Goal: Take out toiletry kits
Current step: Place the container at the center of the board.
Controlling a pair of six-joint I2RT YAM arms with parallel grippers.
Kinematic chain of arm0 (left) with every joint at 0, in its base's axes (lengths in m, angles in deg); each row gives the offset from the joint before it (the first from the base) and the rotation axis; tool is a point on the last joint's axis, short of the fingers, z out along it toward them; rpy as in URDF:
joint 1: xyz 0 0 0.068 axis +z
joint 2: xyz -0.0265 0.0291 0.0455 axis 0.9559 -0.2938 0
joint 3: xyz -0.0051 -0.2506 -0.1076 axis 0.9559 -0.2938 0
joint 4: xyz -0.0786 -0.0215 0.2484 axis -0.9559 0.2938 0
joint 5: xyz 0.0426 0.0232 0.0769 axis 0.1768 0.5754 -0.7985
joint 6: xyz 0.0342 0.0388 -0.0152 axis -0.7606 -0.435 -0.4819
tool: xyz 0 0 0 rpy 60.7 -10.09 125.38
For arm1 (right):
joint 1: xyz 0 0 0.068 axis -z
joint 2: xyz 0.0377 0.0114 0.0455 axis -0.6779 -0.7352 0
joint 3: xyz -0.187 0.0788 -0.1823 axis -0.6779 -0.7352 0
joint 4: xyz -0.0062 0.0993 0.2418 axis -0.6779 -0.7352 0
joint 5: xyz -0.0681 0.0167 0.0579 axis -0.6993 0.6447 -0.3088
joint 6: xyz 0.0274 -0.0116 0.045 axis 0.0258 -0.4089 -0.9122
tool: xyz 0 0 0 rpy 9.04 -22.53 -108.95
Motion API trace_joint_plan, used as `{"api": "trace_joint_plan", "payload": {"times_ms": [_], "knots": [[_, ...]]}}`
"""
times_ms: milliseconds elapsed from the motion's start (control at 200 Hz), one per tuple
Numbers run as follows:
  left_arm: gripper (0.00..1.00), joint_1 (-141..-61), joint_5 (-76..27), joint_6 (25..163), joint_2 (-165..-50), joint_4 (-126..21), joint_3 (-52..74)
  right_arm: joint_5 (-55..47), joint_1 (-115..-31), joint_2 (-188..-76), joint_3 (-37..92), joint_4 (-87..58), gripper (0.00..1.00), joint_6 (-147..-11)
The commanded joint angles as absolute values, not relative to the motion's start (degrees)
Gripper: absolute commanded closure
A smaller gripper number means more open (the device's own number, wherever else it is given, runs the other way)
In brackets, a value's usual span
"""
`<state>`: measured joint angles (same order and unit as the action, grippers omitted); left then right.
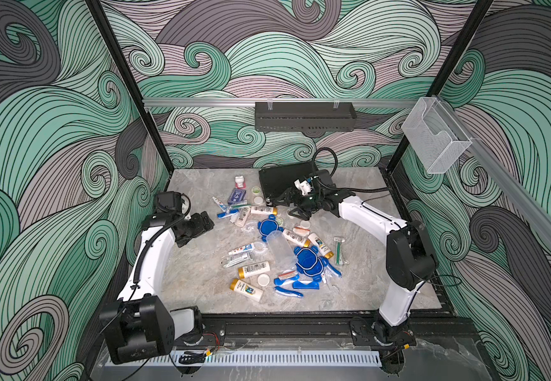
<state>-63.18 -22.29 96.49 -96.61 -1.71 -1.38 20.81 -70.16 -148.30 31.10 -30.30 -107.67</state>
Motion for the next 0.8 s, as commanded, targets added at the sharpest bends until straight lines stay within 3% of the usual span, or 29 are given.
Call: {"api": "trace_joint_plan", "payload": {"times_ms": [0,95,255,350,460,495,635,796], "knots": [[0.09,-62.9,-23.9,95.3,-101.2,1.5,1.5,20.4,-69.4,-146.5,30.1,-31.0,0.01,-106.6],[0.20,-63.3,-20.8,95.7,-105.2,1.5,4.1,20.4,-69.2,-146.0,29.6,-31.0,0.01,-106.6],[0.15,-66.3,-24.4,94.8,-113.2,5.0,10.6,20.6,-68.7,-145.4,28.5,-30.9,0.01,-106.4],[0.26,-67.3,-27.4,94.0,-115.6,6.7,13.4,20.9,-68.5,-145.3,28.2,-30.9,0.01,-106.4],[0.51,-67.7,-28.1,93.7,-116.3,7.5,14.6,21.1,-68.3,-145.2,28.1,-30.9,0.01,-106.4],[0.55,-67.7,-27.2,93.8,-116.2,7.0,14.6,21.1,-68.2,-145.2,28.1,-30.9,0.01,-106.4],[0.60,-66.0,-16.2,97.2,-116.2,4.0,14.7,21.3,-68.0,-145.4,27.8,-31.0,0.01,-106.5],[0.63,-61.1,6.8,103.3,-115.7,-8.8,8.9,21.6,-67.9,-145.5,27.3,-30.7,0.01,-106.4]]}}
